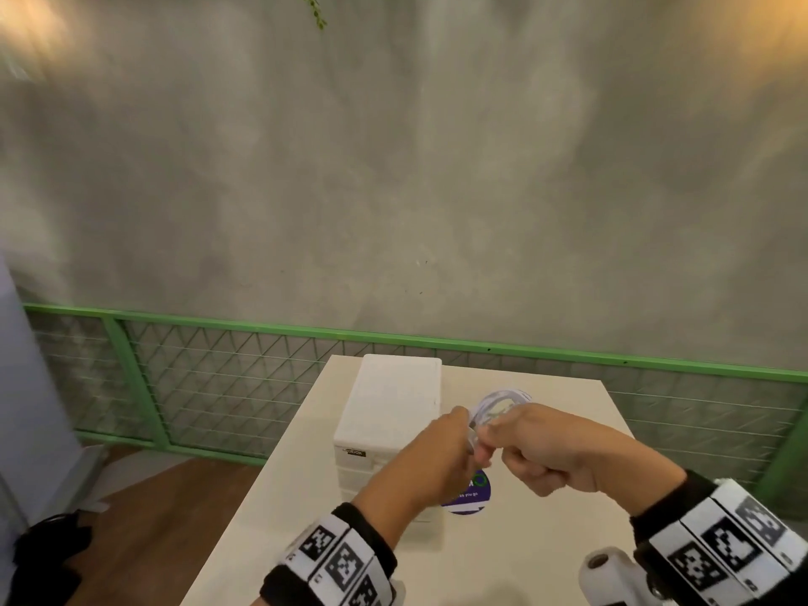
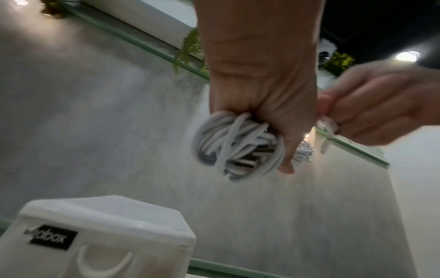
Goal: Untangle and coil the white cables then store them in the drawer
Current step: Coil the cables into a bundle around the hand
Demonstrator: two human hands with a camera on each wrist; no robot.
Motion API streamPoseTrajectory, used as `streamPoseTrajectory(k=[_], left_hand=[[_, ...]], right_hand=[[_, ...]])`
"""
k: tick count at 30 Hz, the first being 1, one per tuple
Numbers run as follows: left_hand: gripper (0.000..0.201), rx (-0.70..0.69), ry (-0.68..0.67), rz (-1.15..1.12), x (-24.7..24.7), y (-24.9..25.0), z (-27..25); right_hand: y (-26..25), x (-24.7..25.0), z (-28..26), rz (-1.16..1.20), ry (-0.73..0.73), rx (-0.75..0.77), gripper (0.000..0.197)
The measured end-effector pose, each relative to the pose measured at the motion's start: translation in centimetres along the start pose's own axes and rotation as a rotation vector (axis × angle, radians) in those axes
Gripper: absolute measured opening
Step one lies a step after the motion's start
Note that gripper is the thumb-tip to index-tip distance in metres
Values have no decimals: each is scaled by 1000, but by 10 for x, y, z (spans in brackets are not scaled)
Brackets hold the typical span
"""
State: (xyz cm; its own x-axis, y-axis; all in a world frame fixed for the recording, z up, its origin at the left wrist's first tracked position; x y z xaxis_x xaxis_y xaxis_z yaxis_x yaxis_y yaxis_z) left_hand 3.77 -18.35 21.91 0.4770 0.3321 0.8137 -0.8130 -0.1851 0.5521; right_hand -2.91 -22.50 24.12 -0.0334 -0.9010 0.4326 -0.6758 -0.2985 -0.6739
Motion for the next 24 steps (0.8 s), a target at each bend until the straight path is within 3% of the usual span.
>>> streamPoseTrajectory(k=[3,5,8,10,13,17,24], left_hand=[[11,-51,-22,-82,-10,8,-3],[19,-32,-41,-150,-15,1,-2],[35,18,-104,-101,-22,-10,-1],[43,62,-173,-32,-28,-13,-1],[42,68,-169,-73,-28,-9,-3],[45,35,-124,-170,-21,-1,-6],[36,57,-231,-199,-24,1,-12]], right_hand=[[-2,-1,2,76,-26,-65,31],[-1,1,1,39,-25,-121,29],[-12,15,-4,-320,110,-115,32],[-30,31,-8,-546,249,-30,31],[-54,43,-15,-785,403,154,29],[-47,24,0,-957,334,257,55],[-48,18,2,-933,305,370,26]])
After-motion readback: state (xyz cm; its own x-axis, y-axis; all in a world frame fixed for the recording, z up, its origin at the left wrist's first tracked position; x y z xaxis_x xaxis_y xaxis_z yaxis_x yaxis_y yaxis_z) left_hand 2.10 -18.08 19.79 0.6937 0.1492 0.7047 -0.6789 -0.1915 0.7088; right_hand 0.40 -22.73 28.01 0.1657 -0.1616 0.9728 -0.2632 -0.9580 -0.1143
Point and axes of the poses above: each hand's wrist, its own z-axis towards the middle knuckle, its own x-axis out of the back of the hand, y = z × x, the point moved 9 cm from there along z, towards the middle knuckle, and after that the axes turned 12 degrees about -x, right-handed, at the moved point
